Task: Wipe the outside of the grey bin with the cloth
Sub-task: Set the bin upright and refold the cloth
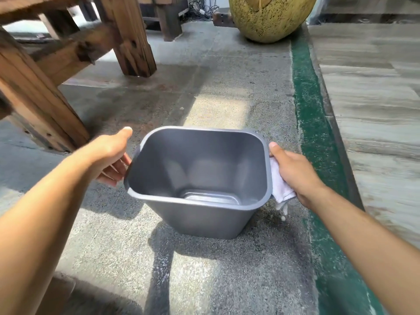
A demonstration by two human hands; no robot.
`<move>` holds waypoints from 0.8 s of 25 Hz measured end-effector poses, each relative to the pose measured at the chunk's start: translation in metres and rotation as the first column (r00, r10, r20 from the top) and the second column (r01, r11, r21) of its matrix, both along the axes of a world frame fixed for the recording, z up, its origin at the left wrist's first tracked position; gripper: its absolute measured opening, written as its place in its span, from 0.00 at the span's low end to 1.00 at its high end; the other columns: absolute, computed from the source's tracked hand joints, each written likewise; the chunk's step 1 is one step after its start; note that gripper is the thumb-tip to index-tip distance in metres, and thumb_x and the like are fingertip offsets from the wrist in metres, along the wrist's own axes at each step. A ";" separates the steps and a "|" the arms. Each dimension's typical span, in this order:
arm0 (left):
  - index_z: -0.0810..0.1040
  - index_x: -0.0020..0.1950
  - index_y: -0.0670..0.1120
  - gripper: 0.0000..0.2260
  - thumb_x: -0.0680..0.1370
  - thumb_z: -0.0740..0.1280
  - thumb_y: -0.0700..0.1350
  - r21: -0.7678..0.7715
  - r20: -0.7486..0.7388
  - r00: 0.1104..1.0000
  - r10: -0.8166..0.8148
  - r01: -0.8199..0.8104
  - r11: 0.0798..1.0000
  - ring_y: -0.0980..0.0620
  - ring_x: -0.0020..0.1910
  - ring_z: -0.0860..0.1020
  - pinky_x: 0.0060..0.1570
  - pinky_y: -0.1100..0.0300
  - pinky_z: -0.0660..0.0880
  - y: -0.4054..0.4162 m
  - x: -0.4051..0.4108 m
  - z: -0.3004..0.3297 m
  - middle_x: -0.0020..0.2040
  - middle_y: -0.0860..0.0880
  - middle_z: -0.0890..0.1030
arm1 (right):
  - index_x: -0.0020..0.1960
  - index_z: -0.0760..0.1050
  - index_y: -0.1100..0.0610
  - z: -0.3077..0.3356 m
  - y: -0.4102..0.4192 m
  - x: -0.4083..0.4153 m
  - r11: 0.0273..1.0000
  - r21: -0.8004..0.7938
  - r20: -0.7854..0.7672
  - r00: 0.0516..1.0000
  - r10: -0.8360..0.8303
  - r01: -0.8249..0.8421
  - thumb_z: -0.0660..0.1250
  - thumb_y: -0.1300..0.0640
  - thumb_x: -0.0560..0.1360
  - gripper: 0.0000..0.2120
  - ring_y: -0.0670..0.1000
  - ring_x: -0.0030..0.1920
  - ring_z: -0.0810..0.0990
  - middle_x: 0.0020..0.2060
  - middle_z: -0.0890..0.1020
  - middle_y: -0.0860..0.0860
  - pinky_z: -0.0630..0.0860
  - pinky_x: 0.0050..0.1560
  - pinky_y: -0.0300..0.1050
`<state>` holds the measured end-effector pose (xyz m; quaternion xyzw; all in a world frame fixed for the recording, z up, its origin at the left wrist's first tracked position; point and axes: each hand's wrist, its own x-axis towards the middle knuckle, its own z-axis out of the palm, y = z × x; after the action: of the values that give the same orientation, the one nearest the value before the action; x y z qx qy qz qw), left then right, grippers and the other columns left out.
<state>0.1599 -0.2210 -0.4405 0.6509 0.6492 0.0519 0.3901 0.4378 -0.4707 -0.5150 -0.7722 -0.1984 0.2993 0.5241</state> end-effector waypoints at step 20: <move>0.82 0.59 0.41 0.12 0.81 0.67 0.47 -0.808 0.255 0.861 0.440 -0.060 0.586 0.46 0.46 0.83 0.43 0.53 0.80 -0.276 -0.043 0.181 0.47 0.42 0.85 | 0.65 0.72 0.60 0.230 -0.122 -0.179 0.976 -0.118 -0.967 0.204 -0.155 0.182 0.75 0.51 0.70 0.28 0.61 0.52 0.77 0.55 0.75 0.66 0.74 0.49 0.51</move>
<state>0.1171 -0.4966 -0.2595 0.2879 0.5910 -0.0353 0.7527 0.2588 -0.5928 -0.2847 -0.4288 0.2524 0.6530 0.5710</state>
